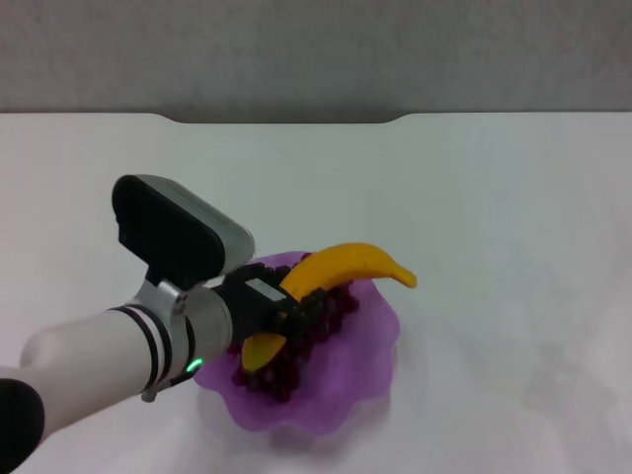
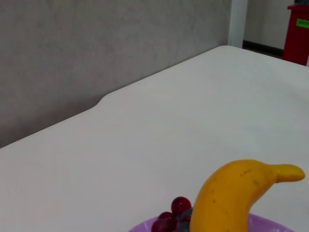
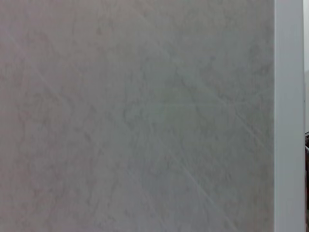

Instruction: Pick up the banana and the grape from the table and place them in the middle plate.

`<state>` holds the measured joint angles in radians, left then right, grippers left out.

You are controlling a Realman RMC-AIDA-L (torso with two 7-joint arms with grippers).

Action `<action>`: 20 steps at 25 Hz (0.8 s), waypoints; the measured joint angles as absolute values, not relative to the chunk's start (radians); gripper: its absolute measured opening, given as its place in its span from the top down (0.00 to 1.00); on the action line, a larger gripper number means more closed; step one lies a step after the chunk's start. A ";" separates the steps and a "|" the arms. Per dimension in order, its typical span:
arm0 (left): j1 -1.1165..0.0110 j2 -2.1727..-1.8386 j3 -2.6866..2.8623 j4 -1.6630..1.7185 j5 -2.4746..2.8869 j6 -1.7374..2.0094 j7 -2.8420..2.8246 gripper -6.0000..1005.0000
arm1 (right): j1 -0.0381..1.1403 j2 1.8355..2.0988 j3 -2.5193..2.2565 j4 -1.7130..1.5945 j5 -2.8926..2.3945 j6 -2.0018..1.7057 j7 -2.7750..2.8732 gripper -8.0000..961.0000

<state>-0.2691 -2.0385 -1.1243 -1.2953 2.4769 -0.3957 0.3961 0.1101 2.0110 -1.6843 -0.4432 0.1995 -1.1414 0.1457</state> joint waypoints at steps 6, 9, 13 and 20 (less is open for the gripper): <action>-0.259 -2.039 -1.092 -1.300 2.478 -0.369 0.452 0.35 | 0.110 2.011 -1.684 -0.443 0.199 -1.141 0.146 0.99; -0.252 -2.038 -1.088 -1.304 2.478 -0.357 0.456 0.30 | 0.110 2.011 -1.684 -0.438 0.199 -1.141 0.146 0.99; -0.251 -2.037 -1.091 -1.305 2.478 -0.355 0.457 0.12 | 0.110 2.011 -1.684 -0.436 0.199 -1.141 0.146 0.99; -0.214 -2.035 -1.098 -1.353 2.480 -0.323 0.458 0.12 | 0.110 2.011 -1.684 -0.435 0.199 -1.141 0.146 0.99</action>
<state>-0.2136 -2.0345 -1.0976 -1.3530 2.4797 -0.3229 0.4583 0.1104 2.0110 -1.6842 -0.4350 0.1994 -1.1411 0.1460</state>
